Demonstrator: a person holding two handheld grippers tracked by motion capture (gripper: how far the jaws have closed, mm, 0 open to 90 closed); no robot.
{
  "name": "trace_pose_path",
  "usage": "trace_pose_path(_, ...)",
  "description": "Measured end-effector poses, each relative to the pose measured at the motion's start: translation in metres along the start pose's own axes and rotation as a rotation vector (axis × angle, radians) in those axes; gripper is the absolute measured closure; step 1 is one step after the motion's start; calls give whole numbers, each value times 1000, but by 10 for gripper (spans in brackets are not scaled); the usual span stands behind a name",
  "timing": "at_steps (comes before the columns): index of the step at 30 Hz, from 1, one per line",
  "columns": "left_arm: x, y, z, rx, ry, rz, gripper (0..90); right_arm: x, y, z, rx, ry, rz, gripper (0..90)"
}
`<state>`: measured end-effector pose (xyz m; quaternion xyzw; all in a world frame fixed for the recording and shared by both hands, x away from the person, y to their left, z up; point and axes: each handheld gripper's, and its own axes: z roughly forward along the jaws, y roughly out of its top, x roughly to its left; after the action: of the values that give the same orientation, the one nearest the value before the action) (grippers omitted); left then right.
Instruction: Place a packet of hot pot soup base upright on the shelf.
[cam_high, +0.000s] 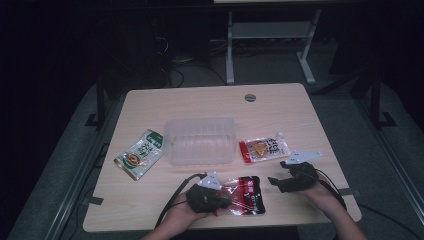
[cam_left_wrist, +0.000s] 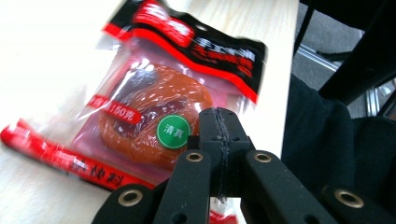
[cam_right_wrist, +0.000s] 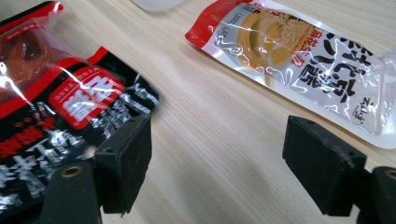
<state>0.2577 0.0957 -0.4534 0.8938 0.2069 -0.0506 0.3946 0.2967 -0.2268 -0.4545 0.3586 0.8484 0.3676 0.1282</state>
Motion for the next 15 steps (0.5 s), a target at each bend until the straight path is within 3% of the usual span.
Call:
trace_pose_path(5, 3, 2, -11, -32, -6, -7, 896, -1, 0, -1, -3, -2, 2, 233)
trace_pose_path(11, 17, 3, -33, -71, 48, -23, 896, -2, -1, -1, 3, -7, 5, 233)
trace_pose_path(15, 24, 0, -37, -71, 56, -43, 896, -2, -1, -1, 4, -7, 3, 233)
